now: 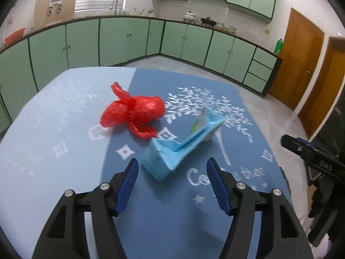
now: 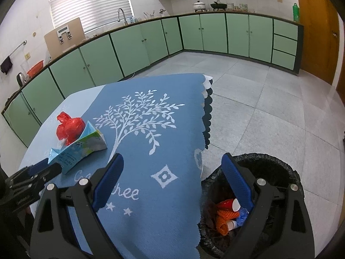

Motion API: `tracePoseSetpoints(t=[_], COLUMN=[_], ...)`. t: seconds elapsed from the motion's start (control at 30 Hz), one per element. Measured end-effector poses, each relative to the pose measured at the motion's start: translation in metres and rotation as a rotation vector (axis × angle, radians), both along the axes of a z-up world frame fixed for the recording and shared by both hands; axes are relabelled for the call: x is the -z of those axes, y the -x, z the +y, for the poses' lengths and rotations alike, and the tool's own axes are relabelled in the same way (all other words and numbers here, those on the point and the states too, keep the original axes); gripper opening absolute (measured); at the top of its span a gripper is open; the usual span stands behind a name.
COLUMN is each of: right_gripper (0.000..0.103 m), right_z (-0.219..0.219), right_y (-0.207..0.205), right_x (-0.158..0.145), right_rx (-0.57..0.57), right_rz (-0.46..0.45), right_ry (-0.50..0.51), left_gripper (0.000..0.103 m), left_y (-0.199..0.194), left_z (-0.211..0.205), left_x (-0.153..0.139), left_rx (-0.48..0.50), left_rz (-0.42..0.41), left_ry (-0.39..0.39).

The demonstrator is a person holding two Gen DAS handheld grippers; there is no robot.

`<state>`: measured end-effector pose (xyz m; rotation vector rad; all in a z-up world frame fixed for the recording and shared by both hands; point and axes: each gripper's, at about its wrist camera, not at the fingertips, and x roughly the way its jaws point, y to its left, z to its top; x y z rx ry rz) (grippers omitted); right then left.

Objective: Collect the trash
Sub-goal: 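Close the left tool on the light-blue carton and lift it, then grasp the red plastic bag with the right tool while the left tool holds the carton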

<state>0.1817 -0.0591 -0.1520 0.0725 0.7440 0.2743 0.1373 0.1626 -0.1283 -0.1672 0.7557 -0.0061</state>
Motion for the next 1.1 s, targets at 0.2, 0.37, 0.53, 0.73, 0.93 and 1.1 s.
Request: tracePoseSetpoints(t=[0.2, 0.37, 0.53, 0.73, 0.93, 1.1], right_gripper=[0.089, 0.089, 0.089, 0.089, 0.089, 0.089], right_z=[0.003, 0.003, 0.003, 0.003, 0.015, 0.039], right_y=[-0.004, -0.007, -0.009, -0.007, -0.006, -0.008], right_x=[0.003, 0.005, 0.008, 0.006, -0.002, -0.007], right_rx=[-0.002, -0.002, 0.0, 0.0, -0.029, -0.071], right_rz=[0.01, 0.015, 0.021, 0.017, -0.005, -0.023], right_ry=[0.003, 0.007, 0.007, 0.004, -0.003, -0.012], left_gripper=[0.072, 0.075, 0.057, 0.033, 0.032, 0.032], left_y=[-0.023, -0.04, -0.044, -0.031, -0.002, 0.016], left_z=[0.003, -0.005, -0.014, -0.021, -0.022, -0.007], left_x=[0.008, 0.014, 0.017, 0.011, -0.007, -0.018], left_rx=[0.025, 0.073, 0.104, 0.09, 0.039, -0.013], left_rz=[0.031, 0.064, 0.07, 0.043, -0.024, -0.056], left_ry=[-0.022, -0.021, -0.011, 0.025, 0.03, 0.005])
